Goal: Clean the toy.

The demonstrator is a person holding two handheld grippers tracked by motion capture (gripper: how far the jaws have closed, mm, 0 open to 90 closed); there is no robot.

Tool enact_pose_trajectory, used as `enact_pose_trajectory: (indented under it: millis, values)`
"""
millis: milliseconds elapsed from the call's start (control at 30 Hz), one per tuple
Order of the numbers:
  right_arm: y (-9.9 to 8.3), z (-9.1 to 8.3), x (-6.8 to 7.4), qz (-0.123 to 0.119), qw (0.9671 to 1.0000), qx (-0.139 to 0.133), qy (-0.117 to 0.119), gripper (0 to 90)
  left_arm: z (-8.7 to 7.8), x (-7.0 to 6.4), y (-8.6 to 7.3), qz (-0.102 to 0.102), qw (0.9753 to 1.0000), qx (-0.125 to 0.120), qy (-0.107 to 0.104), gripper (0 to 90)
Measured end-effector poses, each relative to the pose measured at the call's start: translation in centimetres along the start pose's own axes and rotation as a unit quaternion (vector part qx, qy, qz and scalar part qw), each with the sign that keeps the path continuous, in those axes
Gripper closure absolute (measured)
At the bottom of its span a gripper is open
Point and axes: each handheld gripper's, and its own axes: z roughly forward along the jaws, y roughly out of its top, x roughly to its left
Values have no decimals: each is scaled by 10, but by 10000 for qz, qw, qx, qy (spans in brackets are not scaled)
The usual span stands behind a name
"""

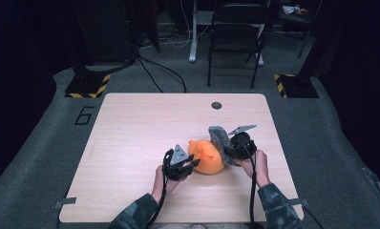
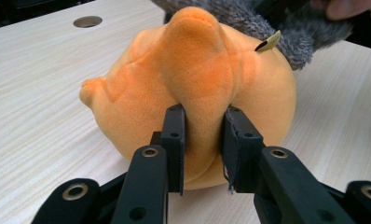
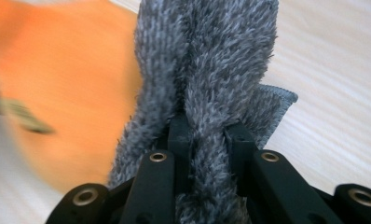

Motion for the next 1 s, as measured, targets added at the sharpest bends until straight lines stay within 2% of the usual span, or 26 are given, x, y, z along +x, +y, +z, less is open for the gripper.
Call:
enact_pose_trajectory:
  millis: [33,100,167,200,233,300,367,400,567,600,633,733,800,833,867,900,1000]
  values:
    - [-5,7,-7,82,9999,111,-69,766,0,0,0,-22,10000,1,1,721]
    - [-10,15,-11,113,9993,309,-148,767,0,0,0,-70,10000,-16,1,721]
    - [-13,19,-12,128,9990,383,-193,767,0,-1,0,-65,10000,-29,-4,721]
    - [-16,24,-13,142,9983,521,-236,767,0,-1,0,-62,10000,-31,-9,721]
    - [-17,27,-14,204,9979,559,-260,767,0,0,0,-68,10000,-46,-22,719]
    - [-14,23,-17,183,9981,545,-230,769,0,0,-1,-72,10000,-49,-11,719]
    - [-12,19,-18,133,9984,468,-272,769,0,0,-1,-44,10000,-54,-5,718]
    - [-7,8,-18,170,9993,222,-254,770,-1,0,-1,-18,10000,-58,3,717]
    - [8,-26,-7,208,9987,-475,9,771,-1,-1,-1,7,10000,-50,2,717]
    - [8,-26,-7,208,9987,-475,9,771,-1,-1,-1,7,10000,-50,2,717]
    - [11,-32,-4,96,9980,-621,99,771,-1,-1,-1,4,10000,-64,8,717]
    - [21,-48,12,53,9941,-987,452,770,-1,0,-2,17,10000,-53,-4,717]
    - [25,-53,20,-10,9919,-1105,631,770,-1,0,-1,15,10000,-50,0,717]
    - [27,-56,30,-96,9899,-1190,766,770,-1,0,-1,-14,10000,-73,2,717]
    - [27,-56,30,-96,9899,-1190,766,770,-1,-1,-1,-15,10000,-72,-7,717]
    - [28,-55,37,-196,9892,-1187,836,770,-1,-1,-1,26,10000,-61,17,716]
    - [26,-42,43,-394,9920,-1041,602,770,-1,-2,-1,13,10000,-80,14,716]
